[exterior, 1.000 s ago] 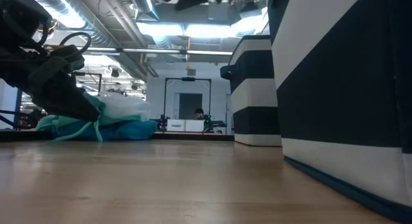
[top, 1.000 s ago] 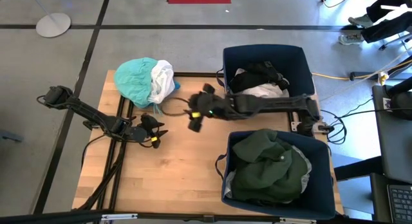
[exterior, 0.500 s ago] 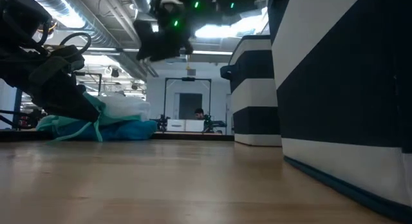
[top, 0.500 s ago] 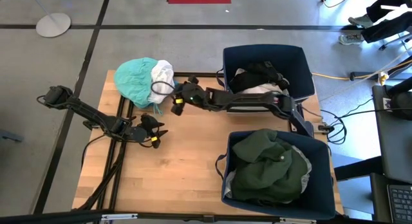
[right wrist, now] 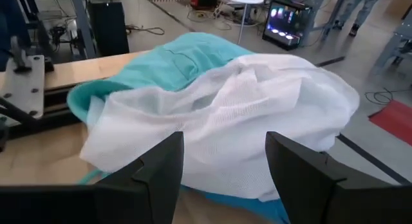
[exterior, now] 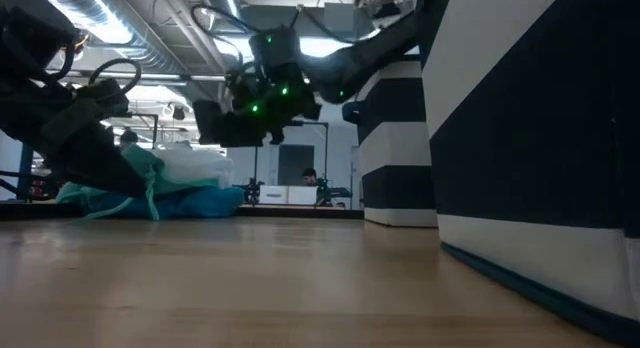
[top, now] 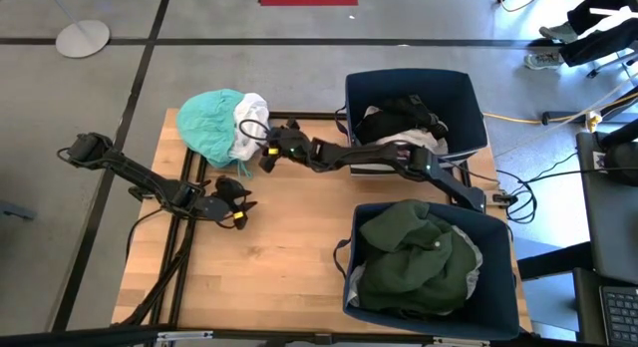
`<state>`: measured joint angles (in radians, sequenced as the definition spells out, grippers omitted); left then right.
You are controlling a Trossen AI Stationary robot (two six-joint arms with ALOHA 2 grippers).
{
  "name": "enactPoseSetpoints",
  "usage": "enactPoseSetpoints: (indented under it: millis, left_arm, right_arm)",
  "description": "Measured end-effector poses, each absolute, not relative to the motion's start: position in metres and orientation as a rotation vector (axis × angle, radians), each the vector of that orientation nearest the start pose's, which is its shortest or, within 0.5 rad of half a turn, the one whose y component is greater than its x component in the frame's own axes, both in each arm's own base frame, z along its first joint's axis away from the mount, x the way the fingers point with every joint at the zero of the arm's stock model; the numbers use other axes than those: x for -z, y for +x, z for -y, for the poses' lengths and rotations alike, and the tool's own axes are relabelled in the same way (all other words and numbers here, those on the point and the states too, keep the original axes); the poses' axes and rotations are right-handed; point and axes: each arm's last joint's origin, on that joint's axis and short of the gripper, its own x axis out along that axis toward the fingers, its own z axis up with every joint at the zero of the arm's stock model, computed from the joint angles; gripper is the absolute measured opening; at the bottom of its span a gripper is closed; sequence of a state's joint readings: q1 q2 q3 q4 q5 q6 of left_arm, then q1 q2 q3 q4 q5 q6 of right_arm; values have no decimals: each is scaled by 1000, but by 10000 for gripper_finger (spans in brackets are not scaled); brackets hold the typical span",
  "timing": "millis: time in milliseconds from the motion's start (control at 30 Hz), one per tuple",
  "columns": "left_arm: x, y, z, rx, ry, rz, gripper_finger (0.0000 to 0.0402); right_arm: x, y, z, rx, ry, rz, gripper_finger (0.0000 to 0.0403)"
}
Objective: Sort clothes
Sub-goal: Put the light blue shorts into the bottom blue laundry organizer
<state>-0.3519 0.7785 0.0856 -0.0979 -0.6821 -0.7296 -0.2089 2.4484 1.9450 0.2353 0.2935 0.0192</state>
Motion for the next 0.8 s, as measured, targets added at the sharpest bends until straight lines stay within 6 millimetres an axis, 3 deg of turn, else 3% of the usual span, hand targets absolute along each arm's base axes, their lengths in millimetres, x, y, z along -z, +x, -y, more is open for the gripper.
enactPoseSetpoints:
  millis: [300,600,800]
  left_arm:
    - [-110,117,23,-571,-311,-576,193]
    - [-110,117,23,-576,-310,-571,193]
    - [-111,117,23,-592,-301,-559,193]
  right_arm:
    - [-145,551,130,487,14,-243,221]
    - [-138,550,152,497,51,-150,221]
    - [-137,550,154,447,54,-149,221]
